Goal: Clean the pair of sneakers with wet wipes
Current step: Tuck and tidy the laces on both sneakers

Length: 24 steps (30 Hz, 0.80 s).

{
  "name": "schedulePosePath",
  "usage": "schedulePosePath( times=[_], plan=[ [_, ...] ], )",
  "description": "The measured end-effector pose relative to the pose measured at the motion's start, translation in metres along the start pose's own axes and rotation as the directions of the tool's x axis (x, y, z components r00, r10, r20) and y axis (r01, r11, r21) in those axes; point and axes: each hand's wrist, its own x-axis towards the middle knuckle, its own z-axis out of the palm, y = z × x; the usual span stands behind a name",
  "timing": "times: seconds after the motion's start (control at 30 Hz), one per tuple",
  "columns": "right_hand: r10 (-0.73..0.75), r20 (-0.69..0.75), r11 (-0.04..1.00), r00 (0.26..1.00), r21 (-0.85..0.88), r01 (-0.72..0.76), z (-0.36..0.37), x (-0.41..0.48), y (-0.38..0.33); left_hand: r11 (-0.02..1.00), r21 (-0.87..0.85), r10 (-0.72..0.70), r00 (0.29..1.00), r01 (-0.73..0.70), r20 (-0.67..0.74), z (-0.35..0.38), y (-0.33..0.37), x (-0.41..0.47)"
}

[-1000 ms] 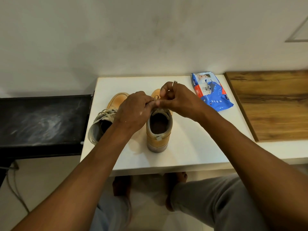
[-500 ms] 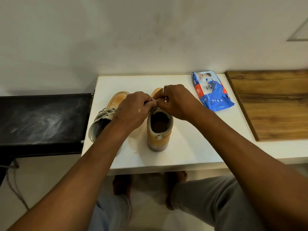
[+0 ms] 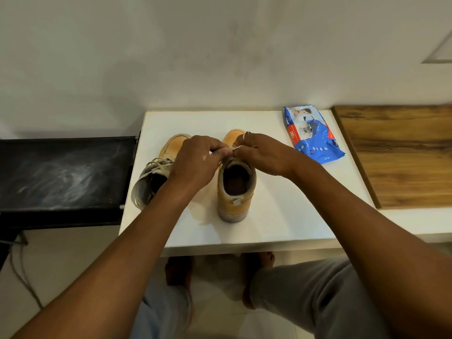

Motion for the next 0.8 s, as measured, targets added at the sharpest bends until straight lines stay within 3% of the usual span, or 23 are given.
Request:
schedulePosePath(
  times=[0.3, 0.5, 0.6, 0.7, 0.8],
  plan=[
    [0.004, 0.056, 0.997, 0.998, 0.077, -0.009, -0.0026, -0.0034, 0.0021, 0.989, -0.102, -0.095, 0.992, 0.102, 0.079, 0.0055, 0.0026, -0.0014],
    [-0.036, -0.136, 0.999, 0.990, 0.021, 0.040, 0.0005, -0.0006, 0.0056, 0.973, -0.169, -0.130, 0.979, 0.157, 0.159, 0.0070, -0.0041, 0.0013],
    [-0.131, -0.261, 0.989, 0.956, 0.031, 0.144, -0.0031, -0.0023, 0.0020, 0.973, -0.172, -0.130, 0.979, 0.157, 0.158, 0.0073, -0.0042, 0.0017],
    [-0.253, -0.286, 0.967, 0.924, -0.082, 0.240, -0.0027, 0.0001, 0.0003, 0.966, -0.191, -0.148, 0.979, 0.173, 0.140, 0.0074, -0.0038, 0.0020],
    [-0.300, -0.306, 0.938, 0.904, -0.268, 0.220, -0.0019, 0.0039, -0.0016, 0.964, -0.172, -0.183, 0.974, 0.205, 0.137, 0.0067, -0.0037, 0.0016]
  ],
)
